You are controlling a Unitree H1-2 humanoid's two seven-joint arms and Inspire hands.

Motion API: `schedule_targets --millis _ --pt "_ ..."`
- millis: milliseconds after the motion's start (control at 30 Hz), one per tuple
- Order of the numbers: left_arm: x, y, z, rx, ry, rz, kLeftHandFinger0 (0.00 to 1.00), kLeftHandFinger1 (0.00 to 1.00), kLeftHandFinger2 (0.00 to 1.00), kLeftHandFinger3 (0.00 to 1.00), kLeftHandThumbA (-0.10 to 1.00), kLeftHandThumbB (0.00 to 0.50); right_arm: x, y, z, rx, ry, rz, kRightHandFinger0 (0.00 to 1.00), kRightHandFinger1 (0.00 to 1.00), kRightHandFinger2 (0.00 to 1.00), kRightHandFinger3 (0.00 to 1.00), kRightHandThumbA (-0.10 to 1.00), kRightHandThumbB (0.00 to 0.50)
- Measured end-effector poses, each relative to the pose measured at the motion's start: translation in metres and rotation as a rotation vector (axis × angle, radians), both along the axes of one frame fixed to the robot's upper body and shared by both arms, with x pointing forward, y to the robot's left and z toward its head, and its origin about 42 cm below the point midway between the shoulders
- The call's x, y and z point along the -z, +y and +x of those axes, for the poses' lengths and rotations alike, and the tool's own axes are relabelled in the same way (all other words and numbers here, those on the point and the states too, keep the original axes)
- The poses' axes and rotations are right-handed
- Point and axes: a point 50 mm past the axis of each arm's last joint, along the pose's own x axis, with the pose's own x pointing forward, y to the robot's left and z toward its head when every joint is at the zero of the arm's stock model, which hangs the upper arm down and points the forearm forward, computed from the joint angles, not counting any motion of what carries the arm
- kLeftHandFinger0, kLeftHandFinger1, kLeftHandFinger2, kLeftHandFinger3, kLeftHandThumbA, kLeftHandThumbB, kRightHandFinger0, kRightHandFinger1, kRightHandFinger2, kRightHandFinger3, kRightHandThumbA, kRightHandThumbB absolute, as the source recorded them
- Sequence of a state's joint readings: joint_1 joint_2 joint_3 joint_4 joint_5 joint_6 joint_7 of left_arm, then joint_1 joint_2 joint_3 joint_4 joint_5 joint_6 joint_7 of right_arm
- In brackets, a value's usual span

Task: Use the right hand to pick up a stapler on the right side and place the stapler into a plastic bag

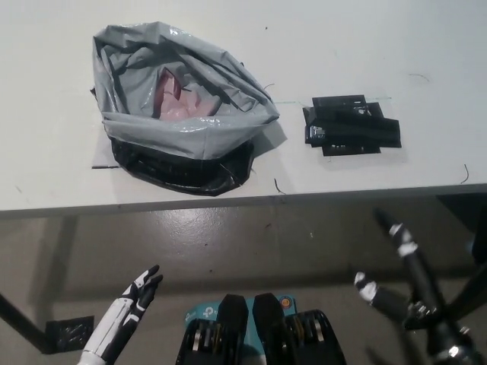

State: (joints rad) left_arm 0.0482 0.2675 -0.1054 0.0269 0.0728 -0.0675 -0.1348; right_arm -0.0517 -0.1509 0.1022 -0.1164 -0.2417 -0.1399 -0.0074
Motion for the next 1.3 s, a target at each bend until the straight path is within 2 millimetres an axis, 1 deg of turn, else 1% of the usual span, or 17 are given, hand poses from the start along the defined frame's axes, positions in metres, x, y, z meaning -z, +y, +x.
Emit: schedule_targets --millis 33,133,233,367,433,500,567,600,700,800,867,933,967,1000,1033,1133,1300 --pt "0.000 0.000 0.000 0.000 0.000 0.000 1.00 1.00 1.00 1.00 1.00 0.193 -0.005 -0.001 0.001 0.002 -0.016 -0.003 1.00 1.00 1.00 1.00 0.79 0.296" --pt "0.000 0.000 0.000 0.003 -0.003 0.001 1.00 1.00 1.00 1.00 1.00 0.195 -0.069 -0.013 0.022 0.005 -0.191 -0.056 1.00 1.00 1.00 1.00 0.85 0.291" --pt "0.000 -0.001 0.000 0.005 -0.005 0.001 1.00 1.00 1.00 1.00 1.00 0.205 -0.115 -0.021 0.046 -0.001 -0.277 -0.117 1.00 1.00 1.00 1.00 0.90 0.305" --pt "0.000 -0.001 0.000 0.006 -0.005 0.000 1.00 1.00 1.00 1.00 1.00 0.202 -0.153 -0.027 0.074 -0.014 -0.303 -0.190 1.00 1.00 1.00 1.00 0.87 0.299" --pt "0.000 -0.001 0.000 0.005 -0.005 0.000 1.00 1.00 1.00 1.00 1.00 0.194 -0.176 -0.028 0.095 -0.023 -0.285 -0.238 1.00 1.00 1.00 1.00 0.88 0.327" --pt "0.000 -0.001 0.000 0.005 -0.004 0.000 1.00 1.00 1.00 1.00 1.00 0.193 -0.189 -0.025 0.116 -0.044 -0.240 -0.286 1.00 1.00 1.00 1.00 0.90 0.358" --pt "0.000 -0.002 0.000 0.006 -0.005 0.000 1.00 1.00 1.00 1.00 1.00 0.203 -0.193 -0.024 0.124 -0.048 -0.216 -0.301 1.00 1.00 1.00 1.00 0.91 0.372" --pt "0.000 -0.002 0.001 0.006 -0.006 0.000 1.00 1.00 1.00 1.00 1.00 0.202 -0.197 -0.021 0.147 -0.059 -0.144 -0.339 1.00 1.00 1.00 1.00 0.91 0.374" --pt "0.000 -0.002 0.000 0.006 -0.005 0.000 1.00 1.00 1.00 1.00 1.00 0.200 -0.200 -0.014 0.185 -0.080 -0.014 -0.408 1.00 1.00 1.00 1.00 0.93 0.378" --pt "0.000 -0.002 0.000 0.007 -0.006 0.001 1.00 1.00 1.00 1.00 1.00 0.206 -0.198 -0.007 0.211 -0.094 0.089 -0.467 1.00 1.00 1.00 1.00 0.87 0.382" --pt "0.000 -0.002 0.000 0.008 -0.006 0.003 1.00 1.00 1.00 1.00 1.00 0.198 -0.196 -0.002 0.229 -0.099 0.171 -0.516 1.00 1.00 1.00 1.00 0.90 0.415" --pt "0.000 -0.002 0.000 0.010 -0.007 0.005 1.00 1.00 1.00 1.00 1.00 0.198 -0.196 0.003 0.242 -0.098 0.223 -0.549 1.00 1.00 1.00 1.00 0.90 0.415" --pt "0.000 -0.003 0.000 0.012 -0.006 0.007 1.00 1.00 1.00 1.00 1.00 0.200 -0.192 0.005 0.252 -0.092 0.275 -0.577 1.00 1.00 1.00 1.00 0.88 0.391" --pt "0.000 -0.003 0.000 0.012 -0.006 0.007 1.00 1.00 1.00 1.00 1.00 0.203 -0.192 0.005 0.252 -0.092 0.275 -0.577 1.00 1.00 1.00 1.00 0.88 0.411" --pt "0.000 -0.003 0.000 0.012 -0.006 0.007 1.00 1.00 1.00 1.00 1.00 0.204 -0.192 0.005 0.252 -0.092 0.275 -0.577 1.00 1.00 1.00 1.00 0.88 0.411" --pt "0.000 -0.003 0.001 0.018 -0.007 0.010 1.00 1.00 1.00 1.00 1.00 0.206 -0.187 0.016 0.275 -0.076 0.386 -0.649 1.00 1.00 1.00 1.00 0.90 0.385" --pt "0.000 -0.004 0.001 0.026 -0.007 0.013 1.00 1.00 1.00 1.00 1.00 0.216 -0.179 0.028 0.287 -0.066 0.462 -0.716 1.00 1.00 1.00 1.00 0.98 0.396"
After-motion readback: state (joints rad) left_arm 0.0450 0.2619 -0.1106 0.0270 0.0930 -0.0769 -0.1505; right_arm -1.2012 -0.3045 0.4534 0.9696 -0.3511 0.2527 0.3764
